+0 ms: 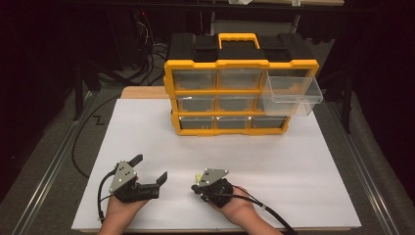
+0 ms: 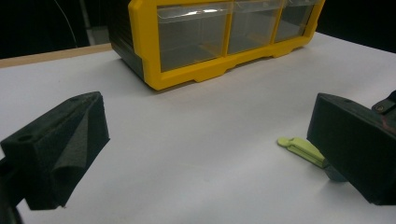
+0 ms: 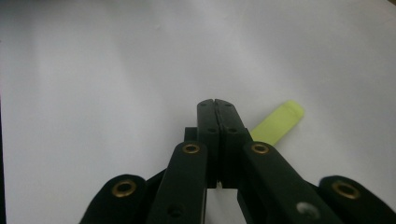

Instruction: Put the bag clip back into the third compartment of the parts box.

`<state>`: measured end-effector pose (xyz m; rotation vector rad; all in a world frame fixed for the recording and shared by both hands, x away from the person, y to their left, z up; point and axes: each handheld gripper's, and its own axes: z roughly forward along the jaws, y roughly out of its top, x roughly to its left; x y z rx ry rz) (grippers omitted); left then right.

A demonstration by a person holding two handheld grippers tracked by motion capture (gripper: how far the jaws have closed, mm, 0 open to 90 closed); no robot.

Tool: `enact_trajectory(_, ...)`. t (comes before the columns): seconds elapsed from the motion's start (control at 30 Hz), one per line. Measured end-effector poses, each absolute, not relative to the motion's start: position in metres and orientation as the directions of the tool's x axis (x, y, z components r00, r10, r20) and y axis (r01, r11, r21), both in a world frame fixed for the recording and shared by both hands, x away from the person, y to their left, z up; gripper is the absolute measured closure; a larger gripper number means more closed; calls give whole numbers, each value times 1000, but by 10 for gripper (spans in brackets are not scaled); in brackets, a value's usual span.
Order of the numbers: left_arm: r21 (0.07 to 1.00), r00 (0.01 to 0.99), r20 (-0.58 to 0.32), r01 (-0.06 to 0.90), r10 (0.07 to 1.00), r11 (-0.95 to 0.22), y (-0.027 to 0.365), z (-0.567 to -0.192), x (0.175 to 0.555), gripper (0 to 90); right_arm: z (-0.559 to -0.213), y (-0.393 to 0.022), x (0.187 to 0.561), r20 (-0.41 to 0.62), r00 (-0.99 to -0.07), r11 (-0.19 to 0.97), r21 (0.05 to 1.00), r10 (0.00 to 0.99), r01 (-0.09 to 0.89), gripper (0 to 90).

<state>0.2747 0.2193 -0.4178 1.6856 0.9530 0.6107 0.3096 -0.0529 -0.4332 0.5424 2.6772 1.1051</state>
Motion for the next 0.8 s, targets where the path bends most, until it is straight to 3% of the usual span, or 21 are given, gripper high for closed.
enact_trajectory(0.33, 945, 560, -56, 297, 826, -137, 219, -419, 276, 3, -432, -67, 313, -75, -908, 682, 687, 412, 253, 900)
enact_trajectory(0.67, 944, 557, -57, 300, 828, -137, 218, -419, 277, 3, -418, -95, 319, -27, -882, 607, 735, 471, 302, 900)
enact_trajectory(0.8, 946, 553, -59, 297, 831, -131, 219, -419, 276, 4, -414, -113, 324, 38, -865, 548, 760, 500, 350, 712)
